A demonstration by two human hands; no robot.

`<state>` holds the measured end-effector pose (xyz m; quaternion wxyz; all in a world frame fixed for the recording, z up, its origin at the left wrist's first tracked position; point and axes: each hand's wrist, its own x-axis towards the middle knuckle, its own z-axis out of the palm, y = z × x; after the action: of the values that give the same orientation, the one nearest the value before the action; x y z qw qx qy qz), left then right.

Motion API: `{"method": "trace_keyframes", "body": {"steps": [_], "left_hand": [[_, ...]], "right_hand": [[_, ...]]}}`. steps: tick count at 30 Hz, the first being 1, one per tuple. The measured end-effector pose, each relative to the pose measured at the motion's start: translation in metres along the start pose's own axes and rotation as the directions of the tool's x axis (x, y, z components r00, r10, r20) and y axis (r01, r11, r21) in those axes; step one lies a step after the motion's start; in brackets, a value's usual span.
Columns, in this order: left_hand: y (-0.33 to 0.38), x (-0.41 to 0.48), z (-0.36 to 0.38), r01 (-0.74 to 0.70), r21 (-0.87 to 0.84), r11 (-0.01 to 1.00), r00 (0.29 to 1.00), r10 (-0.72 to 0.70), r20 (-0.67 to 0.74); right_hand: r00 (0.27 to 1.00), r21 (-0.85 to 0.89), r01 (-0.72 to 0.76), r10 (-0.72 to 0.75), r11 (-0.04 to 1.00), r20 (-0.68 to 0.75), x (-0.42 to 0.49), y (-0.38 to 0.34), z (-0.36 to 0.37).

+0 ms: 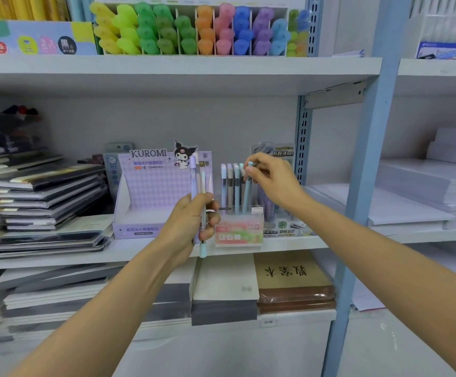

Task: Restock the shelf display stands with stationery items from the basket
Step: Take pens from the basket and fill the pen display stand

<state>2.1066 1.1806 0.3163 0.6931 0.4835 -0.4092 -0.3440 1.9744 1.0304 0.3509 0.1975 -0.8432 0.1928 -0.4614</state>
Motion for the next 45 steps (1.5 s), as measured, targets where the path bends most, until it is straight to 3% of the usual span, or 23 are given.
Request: {"method": "trace_keyframes", "body": {"steps": [8, 13, 16, 19, 22, 26, 30, 33, 36, 39, 41, 45], "left_hand": [[0.001, -0.007, 0.001, -0.032, 0.079, 0.996, 0.996, 0.025, 0.088], [0.004, -0.013, 0.004, -0.053, 0.015, 0.998, 0.992, 0.051, 0.114], [0.004, -0.016, 0.005, -0.053, 0.032, 0.998, 0.990, 0.049, 0.136], [0.003, -0.017, 0.009, -0.056, 0.057, 0.997, 0.986, 0.046, 0.157], [0.003, -0.019, 0.015, -0.077, 0.090, 0.993, 0.984, 0.061, 0.169], [0.005, -0.022, 0.017, -0.100, 0.099, 0.990, 0.986, 0.086, 0.140], [0.009, -0.026, 0.011, -0.055, 0.104, 0.993, 0.998, 0.051, 0.040], [0.011, -0.028, 0.009, -0.032, 0.087, 0.996, 0.999, 0.034, -0.025], [0.014, -0.028, 0.009, -0.054, 0.088, 0.995, 0.989, 0.065, -0.130], [0.022, -0.030, 0.009, -0.106, -0.040, 0.994, 0.969, 0.094, -0.230], [0.026, -0.032, 0.012, -0.166, -0.133, 0.977, 0.963, 0.131, -0.234], [0.028, -0.037, 0.024, -0.209, -0.168, 0.963, 0.959, 0.168, -0.229]], "right_hand": [[0.994, -0.074, -0.033, 0.025, 0.997, -0.107, 0.002, 0.002, 0.010], [0.991, -0.183, -0.097, 0.079, 0.978, -0.105, 0.001, 0.003, 0.009], [0.993, 0.055, -0.068, 0.073, 0.996, -0.093, -0.008, -0.012, 0.003], [0.993, 0.373, -0.094, 0.059, 0.923, 0.103, -0.017, -0.030, -0.003], [0.975, 0.425, -0.119, 0.026, 0.897, 0.219, -0.021, -0.041, -0.005], [0.987, 0.478, -0.105, 0.034, 0.872, 0.155, -0.022, -0.044, -0.018], [0.991, 0.570, -0.090, 0.130, 0.817, -0.030, -0.023, -0.039, -0.037], [0.978, 0.613, -0.117, 0.197, 0.781, -0.065, -0.029, -0.035, -0.048], [0.979, 0.639, -0.172, 0.205, 0.749, 0.024, -0.038, -0.032, -0.053], [0.961, 0.551, -0.261, 0.158, 0.793, 0.228, -0.048, -0.028, -0.058], [0.921, 0.453, -0.286, 0.111, 0.845, 0.374, -0.056, -0.026, -0.058], [0.849, 0.404, -0.272, 0.020, 0.873, 0.528, -0.068, -0.031, -0.050]]}}
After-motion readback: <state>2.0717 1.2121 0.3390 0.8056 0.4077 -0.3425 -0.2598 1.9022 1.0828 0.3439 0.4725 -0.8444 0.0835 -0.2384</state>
